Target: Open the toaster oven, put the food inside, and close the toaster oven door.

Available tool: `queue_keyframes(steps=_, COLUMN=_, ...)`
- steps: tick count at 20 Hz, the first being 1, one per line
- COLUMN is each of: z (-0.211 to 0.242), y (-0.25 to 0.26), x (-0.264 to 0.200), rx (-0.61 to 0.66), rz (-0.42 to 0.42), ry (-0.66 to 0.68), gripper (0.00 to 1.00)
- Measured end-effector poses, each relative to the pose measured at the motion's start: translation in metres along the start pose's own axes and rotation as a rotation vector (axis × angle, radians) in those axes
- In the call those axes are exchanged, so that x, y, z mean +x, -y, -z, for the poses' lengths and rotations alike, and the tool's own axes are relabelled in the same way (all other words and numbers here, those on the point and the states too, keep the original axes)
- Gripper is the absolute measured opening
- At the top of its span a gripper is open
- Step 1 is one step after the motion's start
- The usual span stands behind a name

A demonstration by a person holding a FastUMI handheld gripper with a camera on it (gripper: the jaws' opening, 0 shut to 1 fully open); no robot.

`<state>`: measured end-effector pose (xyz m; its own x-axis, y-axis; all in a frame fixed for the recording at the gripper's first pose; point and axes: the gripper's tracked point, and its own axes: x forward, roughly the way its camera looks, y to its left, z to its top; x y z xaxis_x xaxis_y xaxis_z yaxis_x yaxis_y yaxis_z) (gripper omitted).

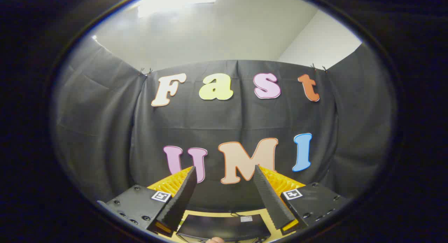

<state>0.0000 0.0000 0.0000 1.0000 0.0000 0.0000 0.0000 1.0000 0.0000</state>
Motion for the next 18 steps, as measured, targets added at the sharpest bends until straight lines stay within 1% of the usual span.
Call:
queue_keyframes(steps=5, z=0.009, y=0.001, x=-0.011, rx=0.014, rz=-0.003, ry=-0.005, gripper=0.99)
queue_keyframes(steps=8, z=0.027, y=-0.004, x=-0.013, rx=0.035, rz=-0.005, ry=-0.034, gripper=0.99)
queue_keyframes(steps=14, z=0.062, y=-0.013, x=-0.013, rx=0.033, rz=-0.005, ry=-0.086, gripper=0.99)
queue_keyframes(steps=15, z=0.072, y=-0.013, x=-0.008, rx=0.033, rz=0.002, ry=-0.09, gripper=0.99)
queue_keyframes(steps=18, z=0.129, y=-0.003, x=-0.003, rx=0.006, rz=0.05, ry=-0.166, gripper=0.99)
